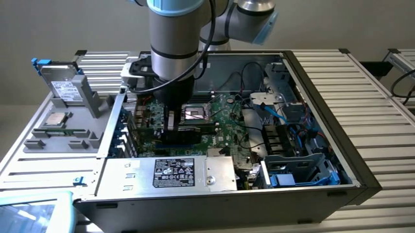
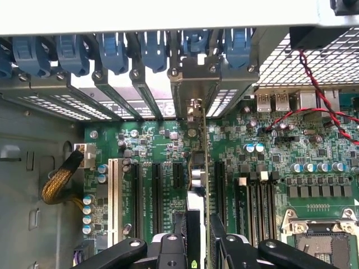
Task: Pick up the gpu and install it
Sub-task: 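Insert the gpu into the slot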
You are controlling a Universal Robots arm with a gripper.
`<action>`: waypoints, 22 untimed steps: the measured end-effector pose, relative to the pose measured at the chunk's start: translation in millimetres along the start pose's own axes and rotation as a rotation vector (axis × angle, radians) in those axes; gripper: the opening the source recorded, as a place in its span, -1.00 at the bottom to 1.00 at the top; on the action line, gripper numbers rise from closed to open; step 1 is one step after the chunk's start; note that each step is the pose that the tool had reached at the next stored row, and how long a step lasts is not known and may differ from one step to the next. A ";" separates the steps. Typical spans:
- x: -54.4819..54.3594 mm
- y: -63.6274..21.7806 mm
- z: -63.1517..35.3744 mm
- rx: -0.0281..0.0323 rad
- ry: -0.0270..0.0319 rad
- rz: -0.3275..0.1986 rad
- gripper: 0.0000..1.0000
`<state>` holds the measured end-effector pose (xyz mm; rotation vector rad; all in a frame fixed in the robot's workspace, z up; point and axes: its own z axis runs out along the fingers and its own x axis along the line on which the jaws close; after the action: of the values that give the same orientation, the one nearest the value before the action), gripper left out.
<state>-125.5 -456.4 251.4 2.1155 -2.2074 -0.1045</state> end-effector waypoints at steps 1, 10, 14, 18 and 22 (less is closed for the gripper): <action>0.1 0.0 0.1 0.0000 0.0002 0.000 -0.45; -0.1 -0.2 2.3 -0.0002 0.0008 -0.002 -0.45; -0.1 -0.3 2.4 -0.0003 0.0007 -0.002 -0.45; -0.1 -0.3 2.4 -0.0001 0.0006 -0.002 -0.45; -0.1 -0.3 2.4 -0.0002 0.0005 -0.002 -0.45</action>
<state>-125.5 -456.3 248.9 2.1173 -2.2051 -0.1042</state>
